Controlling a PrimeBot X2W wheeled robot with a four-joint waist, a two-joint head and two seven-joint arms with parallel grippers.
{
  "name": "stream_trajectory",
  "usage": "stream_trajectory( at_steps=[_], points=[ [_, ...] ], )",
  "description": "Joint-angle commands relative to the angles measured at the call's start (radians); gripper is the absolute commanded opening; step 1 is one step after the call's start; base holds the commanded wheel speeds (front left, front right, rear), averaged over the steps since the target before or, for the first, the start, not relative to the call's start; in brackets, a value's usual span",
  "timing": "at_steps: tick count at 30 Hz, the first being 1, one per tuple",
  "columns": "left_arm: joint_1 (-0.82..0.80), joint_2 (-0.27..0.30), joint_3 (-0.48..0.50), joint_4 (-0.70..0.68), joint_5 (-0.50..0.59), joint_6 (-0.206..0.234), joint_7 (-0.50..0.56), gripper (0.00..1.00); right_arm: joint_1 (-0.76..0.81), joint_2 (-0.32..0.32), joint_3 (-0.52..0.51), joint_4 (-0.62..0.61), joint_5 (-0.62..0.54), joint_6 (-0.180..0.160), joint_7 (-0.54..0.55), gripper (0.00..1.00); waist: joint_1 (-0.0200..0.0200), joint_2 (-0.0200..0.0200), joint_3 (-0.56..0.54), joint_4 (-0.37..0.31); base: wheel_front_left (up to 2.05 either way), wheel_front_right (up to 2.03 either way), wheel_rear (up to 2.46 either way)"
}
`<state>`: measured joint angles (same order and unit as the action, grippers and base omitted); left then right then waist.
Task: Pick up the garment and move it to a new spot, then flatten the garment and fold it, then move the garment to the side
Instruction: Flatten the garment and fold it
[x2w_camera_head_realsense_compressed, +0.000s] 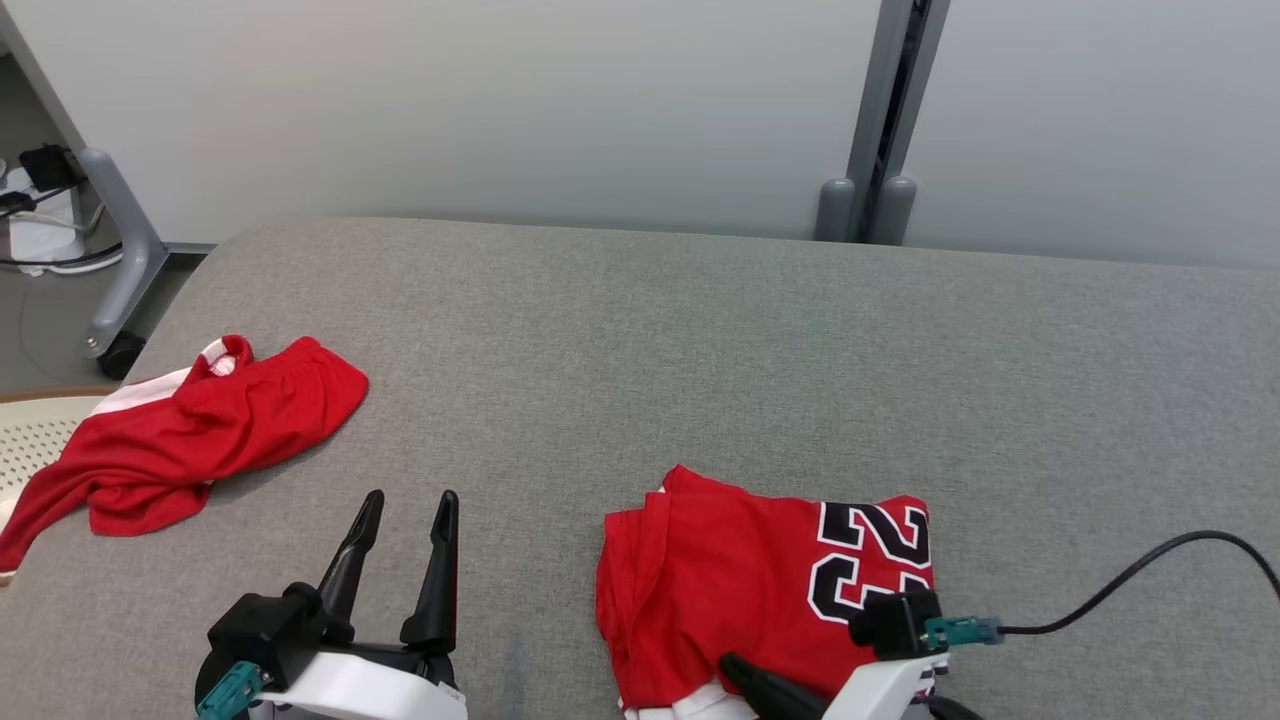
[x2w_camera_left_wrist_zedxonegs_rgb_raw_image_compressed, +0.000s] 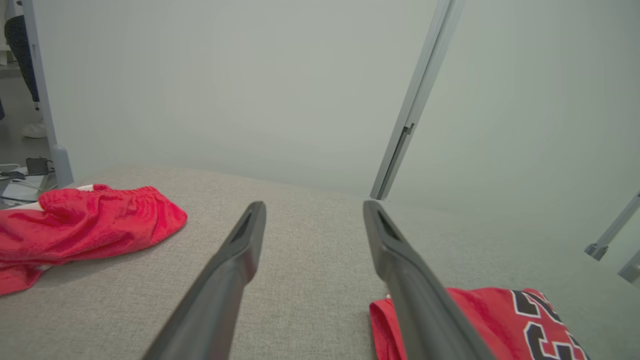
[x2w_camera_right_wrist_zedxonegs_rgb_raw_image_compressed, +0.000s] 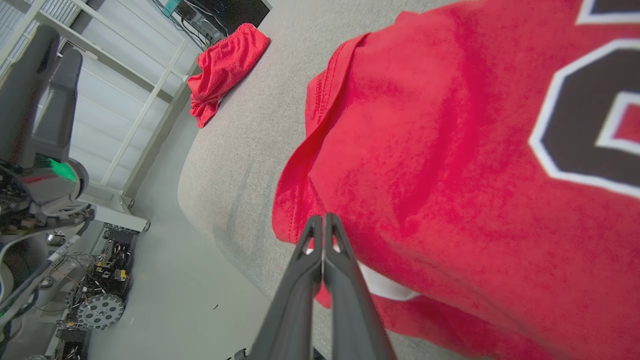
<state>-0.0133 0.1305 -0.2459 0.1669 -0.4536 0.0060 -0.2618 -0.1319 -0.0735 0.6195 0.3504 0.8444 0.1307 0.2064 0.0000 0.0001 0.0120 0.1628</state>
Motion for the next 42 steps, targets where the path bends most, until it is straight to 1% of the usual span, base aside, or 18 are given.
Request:
stream_trajectory(
  at_steps=[1,4,5,8,9,14,18,21,22,25,27,30,33,38,42],
  points=[
    [-0.005,0.002,0.006,-0.004,0.005,0.002,-0.004,1.00,-0.008,-0.021,-0.015,-0.025,-0.002,0.000,-0.019,0.00,0.0000,-0.0001,-0.009,-0.018,0.00,0.00,0.00],
    [0.000,0.006,0.011,-0.008,0.005,0.006,-0.004,1.00,-0.009,-0.049,-0.051,-0.075,-0.011,0.000,-0.043,0.00,0.0000,-0.0001,-0.019,-0.037,0.00,0.00,0.00],
    [0.003,0.007,0.014,-0.010,0.005,0.009,-0.004,1.00,-0.007,-0.059,-0.067,-0.093,-0.018,0.000,-0.049,0.06,0.0000,-0.0001,-0.023,-0.044,0.00,0.00,0.00],
    [0.012,0.013,0.023,-0.019,0.004,0.013,-0.002,1.00,0.006,-0.083,-0.124,-0.160,-0.031,0.000,-0.056,0.59,0.0000,-0.0001,-0.028,-0.065,0.00,0.00,0.00],
    [0.014,0.014,0.025,-0.022,0.004,0.015,-0.002,1.00,0.011,-0.088,-0.148,-0.184,-0.033,0.000,-0.057,1.00,0.0000,-0.0001,-0.029,-0.072,0.00,0.00,0.00],
    [0.013,0.029,0.040,-0.035,0.002,0.024,-0.003,1.00,0.031,-0.118,-0.289,-0.292,-0.072,0.000,-0.060,1.00,0.0000,-0.0001,-0.029,-0.101,0.00,0.00,0.00],
    [0.007,0.045,0.059,-0.044,-0.002,0.034,-0.003,1.00,0.051,-0.130,-0.407,-0.380,-0.138,0.000,-0.067,1.00,0.0000,-0.0001,-0.027,-0.121,0.00,0.00,0.00],
    [0.007,0.056,0.072,-0.056,-0.005,0.043,-0.003,1.00,0.071,-0.123,-0.492,-0.442,-0.195,0.000,-0.080,1.00,0.0000,-0.0001,-0.027,-0.134,0.00,0.00,0.00],
    [0.007,0.056,0.072,-0.056,-0.005,0.043,-0.003,1.00,0.071,-0.123,-0.492,-0.442,-0.195,0.000,-0.080,1.00,0.0000,-0.0001,-0.027,-0.134,0.00,0.00,0.00],
    [0.005,0.062,0.094,-0.069,-0.009,0.059,-0.003,1.00,0.096,-0.101,-0.573,-0.493,-0.237,0.000,-0.112,1.00,0.0000,-0.0001,-0.028,-0.142,0.00,0.00,0.00],
    [0.003,0.061,0.104,-0.076,-0.012,0.066,-0.003,1.00,0.116,-0.089,-0.606,-0.517,-0.276,0.000,-0.136,1.00,0.0000,-0.0001,-0.028,-0.146,0.00,0.00,0.00],
    [0.018,0.056,0.107,-0.091,-0.006,0.077,-0.003,1.00,0.141,-0.088,-0.637,-0.530,-0.353,0.000,-0.181,1.00,0.0000,-0.0001,-0.029,-0.152,0.00,0.00,0.00],
    [0.030,0.052,0.109,-0.096,0.009,0.081,-0.002,1.00,0.154,-0.087,-0.654,-0.513,-0.424,0.000,-0.236,1.00,0.0000,-0.0001,-0.027,-0.156,0.00,0.00,0.00],
    [0.049,0.037,0.108,-0.083,0.042,0.089,-0.002,1.00,0.176,-0.093,-0.637,-0.429,-0.513,0.000,-0.305,1.00,0.0000,-0.0001,-0.026,-0.153,0.00,0.00,0.00],
    [0.051,0.031,0.104,-0.074,0.068,0.080,-0.002,1.00,0.184,-0.085,-0.625,-0.367,-0.536,0.000,-0.339,1.00,0.0000,-0.0001,-0.025,-0.148,0.00,0.00,0.00]
  ],
)
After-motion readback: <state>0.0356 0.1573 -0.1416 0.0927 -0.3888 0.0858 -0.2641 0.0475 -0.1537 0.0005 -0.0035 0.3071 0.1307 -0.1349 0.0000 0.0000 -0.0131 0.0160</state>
